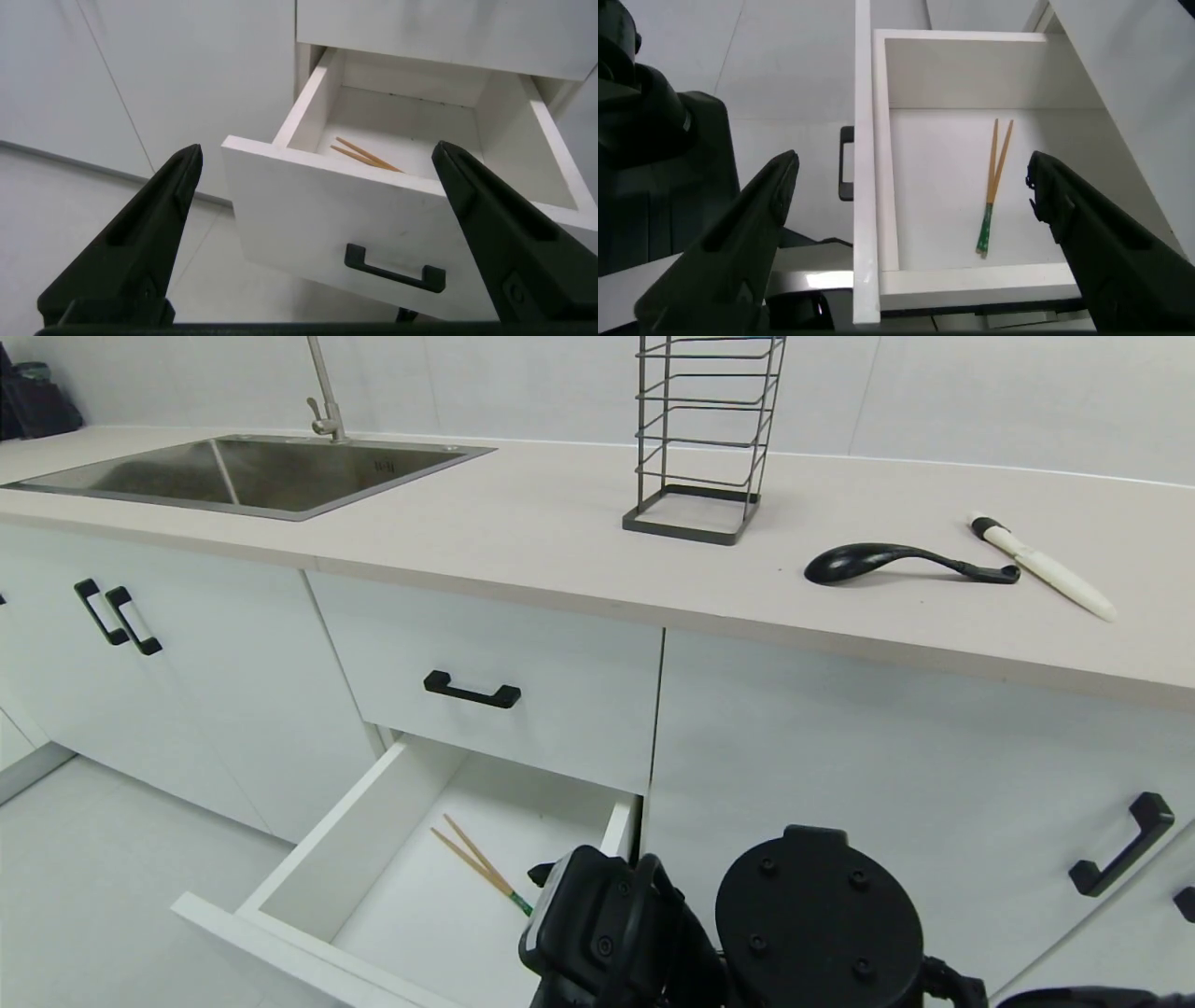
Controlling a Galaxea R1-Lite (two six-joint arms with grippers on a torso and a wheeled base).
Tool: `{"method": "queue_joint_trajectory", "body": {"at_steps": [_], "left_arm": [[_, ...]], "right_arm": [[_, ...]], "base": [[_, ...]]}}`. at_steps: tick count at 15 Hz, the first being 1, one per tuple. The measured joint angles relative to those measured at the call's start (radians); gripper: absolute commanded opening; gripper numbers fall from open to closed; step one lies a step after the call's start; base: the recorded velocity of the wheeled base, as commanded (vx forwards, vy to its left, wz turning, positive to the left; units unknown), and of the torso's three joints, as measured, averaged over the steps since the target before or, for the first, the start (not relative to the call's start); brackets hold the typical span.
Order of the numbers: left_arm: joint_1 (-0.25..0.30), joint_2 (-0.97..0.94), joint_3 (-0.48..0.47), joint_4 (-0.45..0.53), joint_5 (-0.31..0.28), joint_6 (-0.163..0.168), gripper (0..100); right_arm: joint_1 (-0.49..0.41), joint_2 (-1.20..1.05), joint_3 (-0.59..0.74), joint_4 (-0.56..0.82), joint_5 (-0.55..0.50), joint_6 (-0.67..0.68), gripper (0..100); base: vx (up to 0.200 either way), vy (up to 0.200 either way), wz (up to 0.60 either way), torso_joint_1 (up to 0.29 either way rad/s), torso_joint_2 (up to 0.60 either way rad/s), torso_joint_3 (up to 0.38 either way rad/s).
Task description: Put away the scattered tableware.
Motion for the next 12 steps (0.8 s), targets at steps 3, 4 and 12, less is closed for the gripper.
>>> {"method": "queue_joint_trajectory", "body": {"at_steps": [3,4,12], "left_arm": [[0.000,0.000,0.000,-0.001,0.000,0.000,100],[0.000,0.000,0.000,0.000,0.000,0.000,100],[0.000,0.000,0.000,0.000,0.000,0.000,100]], "right_arm": [[0.001,-0.001,-0.001,0.000,0.002,-0.007,100],[0.000,-0.002,-0.002,0.001,0.002,-0.008,100],[-0.002,0.000,-0.001,0.001,0.002,-0.007,100]], "base": [[0.000,0.000,0.00,0.175,-0.11,-0.046],[0.000,0.000,0.00,0.232,-0.03,-0.115],[0.000,0.000,0.00,0.225,-0.51,-0.206]]}}
